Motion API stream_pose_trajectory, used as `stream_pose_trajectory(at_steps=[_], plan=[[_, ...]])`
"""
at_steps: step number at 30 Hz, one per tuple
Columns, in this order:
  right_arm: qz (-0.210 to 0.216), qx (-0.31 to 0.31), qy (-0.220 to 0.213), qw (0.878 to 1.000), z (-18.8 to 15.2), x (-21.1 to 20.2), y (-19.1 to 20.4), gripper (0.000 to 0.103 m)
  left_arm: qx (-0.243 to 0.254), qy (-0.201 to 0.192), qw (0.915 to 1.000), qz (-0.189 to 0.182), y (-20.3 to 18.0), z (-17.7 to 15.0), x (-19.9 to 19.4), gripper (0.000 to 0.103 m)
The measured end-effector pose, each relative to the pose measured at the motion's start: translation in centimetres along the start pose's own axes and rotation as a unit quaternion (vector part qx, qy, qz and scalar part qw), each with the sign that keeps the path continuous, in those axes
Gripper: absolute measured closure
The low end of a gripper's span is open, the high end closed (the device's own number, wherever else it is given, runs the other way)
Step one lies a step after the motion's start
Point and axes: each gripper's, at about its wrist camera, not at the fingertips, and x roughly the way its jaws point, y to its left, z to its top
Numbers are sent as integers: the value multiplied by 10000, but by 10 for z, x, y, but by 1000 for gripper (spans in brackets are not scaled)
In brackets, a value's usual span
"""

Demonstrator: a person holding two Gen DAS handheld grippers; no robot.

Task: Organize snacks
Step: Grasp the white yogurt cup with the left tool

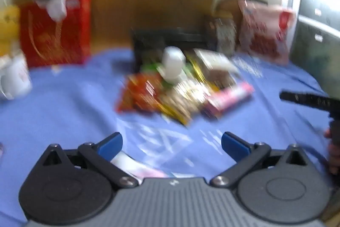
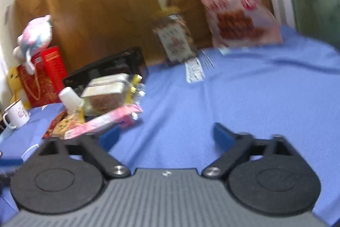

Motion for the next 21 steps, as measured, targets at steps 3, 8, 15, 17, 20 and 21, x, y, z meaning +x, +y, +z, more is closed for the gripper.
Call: stream_pose_trajectory(at_steps=[3, 8, 15, 17, 20, 21], plan=[[286, -233, 54, 9993, 6, 8, 27, 44, -103, -270, 9995, -107, 19, 24, -2, 12], [766, -914, 147, 9928, 13, 39, 94, 62, 256, -489, 9980, -309, 18, 66, 21, 30], [822, -1479, 320, 9851, 14, 69, 137, 63, 721, -185, 9962, -445, -4, 87, 84, 52], [790, -1404, 387, 9862, 11, 73, 137, 62, 857, -43, 9956, -390, -7, 85, 99, 65], [720, -1349, 436, 9873, 4, 72, 142, 62, 668, -11, 9959, -606, 2, 92, 98, 72], [725, -1345, 443, 9873, 3, 72, 143, 62, 577, -69, 9959, -696, 5, 92, 91, 72]])
